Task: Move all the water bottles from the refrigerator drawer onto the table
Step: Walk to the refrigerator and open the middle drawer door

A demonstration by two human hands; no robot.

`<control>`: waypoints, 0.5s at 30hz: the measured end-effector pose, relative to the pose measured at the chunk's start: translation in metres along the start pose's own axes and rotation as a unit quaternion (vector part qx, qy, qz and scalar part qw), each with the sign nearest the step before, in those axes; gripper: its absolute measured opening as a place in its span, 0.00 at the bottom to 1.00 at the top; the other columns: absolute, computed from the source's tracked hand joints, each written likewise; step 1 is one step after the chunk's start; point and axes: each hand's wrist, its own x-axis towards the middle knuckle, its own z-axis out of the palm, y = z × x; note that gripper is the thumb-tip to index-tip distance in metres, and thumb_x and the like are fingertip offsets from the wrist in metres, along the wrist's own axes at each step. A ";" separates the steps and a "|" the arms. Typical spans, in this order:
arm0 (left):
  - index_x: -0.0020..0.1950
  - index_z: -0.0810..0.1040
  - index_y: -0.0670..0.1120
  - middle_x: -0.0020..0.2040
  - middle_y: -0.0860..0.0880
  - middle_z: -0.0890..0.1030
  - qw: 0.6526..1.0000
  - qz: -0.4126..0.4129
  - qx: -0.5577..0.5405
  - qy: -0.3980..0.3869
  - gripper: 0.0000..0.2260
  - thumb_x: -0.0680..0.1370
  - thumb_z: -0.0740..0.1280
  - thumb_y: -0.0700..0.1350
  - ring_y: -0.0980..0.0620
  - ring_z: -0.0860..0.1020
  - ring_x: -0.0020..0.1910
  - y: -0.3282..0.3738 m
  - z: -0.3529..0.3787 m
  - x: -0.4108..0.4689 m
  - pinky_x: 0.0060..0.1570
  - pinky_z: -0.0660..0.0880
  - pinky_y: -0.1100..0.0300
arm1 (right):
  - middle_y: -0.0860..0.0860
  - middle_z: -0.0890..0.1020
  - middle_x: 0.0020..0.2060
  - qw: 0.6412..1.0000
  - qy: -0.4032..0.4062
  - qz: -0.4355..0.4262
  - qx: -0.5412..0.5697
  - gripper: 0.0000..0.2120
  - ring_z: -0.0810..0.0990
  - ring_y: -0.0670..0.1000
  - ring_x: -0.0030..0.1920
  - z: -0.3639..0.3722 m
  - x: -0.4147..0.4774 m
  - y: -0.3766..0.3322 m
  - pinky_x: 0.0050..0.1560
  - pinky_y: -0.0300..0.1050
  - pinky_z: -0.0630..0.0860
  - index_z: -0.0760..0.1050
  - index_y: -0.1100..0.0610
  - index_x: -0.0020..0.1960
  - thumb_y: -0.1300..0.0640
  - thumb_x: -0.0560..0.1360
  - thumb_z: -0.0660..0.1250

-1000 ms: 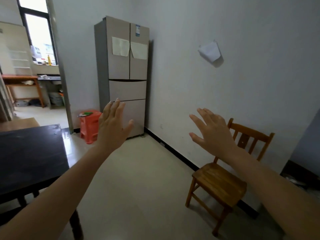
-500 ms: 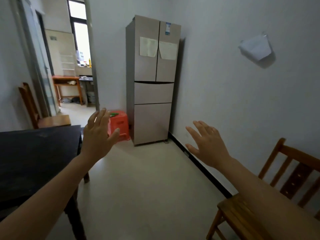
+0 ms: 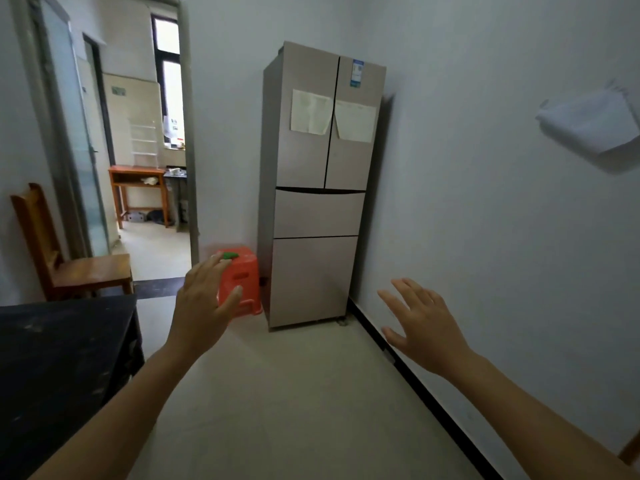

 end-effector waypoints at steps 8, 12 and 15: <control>0.66 0.69 0.40 0.66 0.38 0.71 0.998 -0.051 -0.002 -0.031 0.33 0.70 0.54 0.61 0.39 0.69 0.65 -0.021 0.100 0.065 0.61 0.65 0.46 | 0.60 0.81 0.53 1.000 -0.005 -0.001 0.020 0.33 0.81 0.60 0.53 0.115 0.037 0.059 0.46 0.56 0.78 0.74 0.57 0.58 0.50 0.56 0.80; 0.66 0.69 0.43 0.65 0.41 0.73 0.997 -0.053 0.015 -0.058 0.27 0.72 0.59 0.56 0.42 0.70 0.63 -0.031 0.157 0.117 0.61 0.67 0.44 | 0.59 0.81 0.52 0.999 0.004 -0.016 0.034 0.31 0.80 0.59 0.54 0.179 0.072 0.103 0.47 0.57 0.77 0.76 0.58 0.57 0.50 0.57 0.79; 0.66 0.70 0.44 0.63 0.42 0.74 0.996 -0.062 0.026 -0.063 0.26 0.72 0.58 0.56 0.44 0.71 0.62 -0.032 0.189 0.156 0.60 0.68 0.45 | 0.56 0.82 0.49 0.999 0.007 -0.020 0.046 0.30 0.81 0.58 0.52 0.221 0.098 0.136 0.47 0.56 0.77 0.78 0.58 0.55 0.49 0.56 0.79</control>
